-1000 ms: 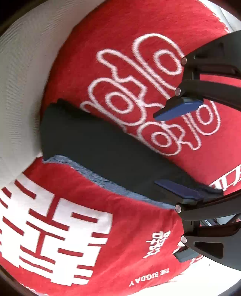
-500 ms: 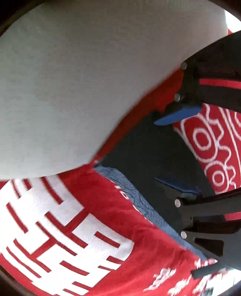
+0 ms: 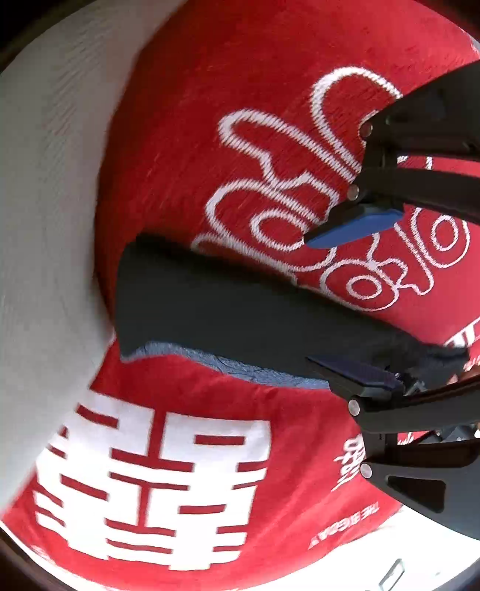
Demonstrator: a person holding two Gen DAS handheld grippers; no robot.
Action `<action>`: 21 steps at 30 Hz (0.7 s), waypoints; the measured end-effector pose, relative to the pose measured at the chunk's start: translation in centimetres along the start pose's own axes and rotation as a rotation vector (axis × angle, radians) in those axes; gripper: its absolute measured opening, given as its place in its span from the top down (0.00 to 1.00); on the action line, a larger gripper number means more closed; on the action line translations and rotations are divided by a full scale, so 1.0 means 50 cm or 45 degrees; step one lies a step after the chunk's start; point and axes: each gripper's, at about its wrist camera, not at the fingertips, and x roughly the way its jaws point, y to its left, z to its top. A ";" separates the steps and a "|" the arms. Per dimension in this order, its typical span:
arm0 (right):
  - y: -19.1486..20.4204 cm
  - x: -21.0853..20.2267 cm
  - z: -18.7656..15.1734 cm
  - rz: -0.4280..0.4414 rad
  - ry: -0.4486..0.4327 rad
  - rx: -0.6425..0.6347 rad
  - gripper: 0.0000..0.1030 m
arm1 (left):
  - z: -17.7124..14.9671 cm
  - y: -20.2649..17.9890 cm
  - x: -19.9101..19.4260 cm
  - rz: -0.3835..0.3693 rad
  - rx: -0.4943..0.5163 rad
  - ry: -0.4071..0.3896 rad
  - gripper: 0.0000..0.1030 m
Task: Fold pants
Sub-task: 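Grasp the trouser leg end with the right gripper and lift it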
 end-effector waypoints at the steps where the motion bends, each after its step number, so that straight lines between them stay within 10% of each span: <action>1: -0.003 0.000 -0.001 0.014 -0.008 0.011 0.39 | -0.002 0.003 0.004 0.000 -0.002 0.001 0.00; 21: 0.065 0.067 0.033 0.054 -0.156 -0.099 0.34 | -0.009 0.001 0.016 0.003 0.026 -0.019 0.00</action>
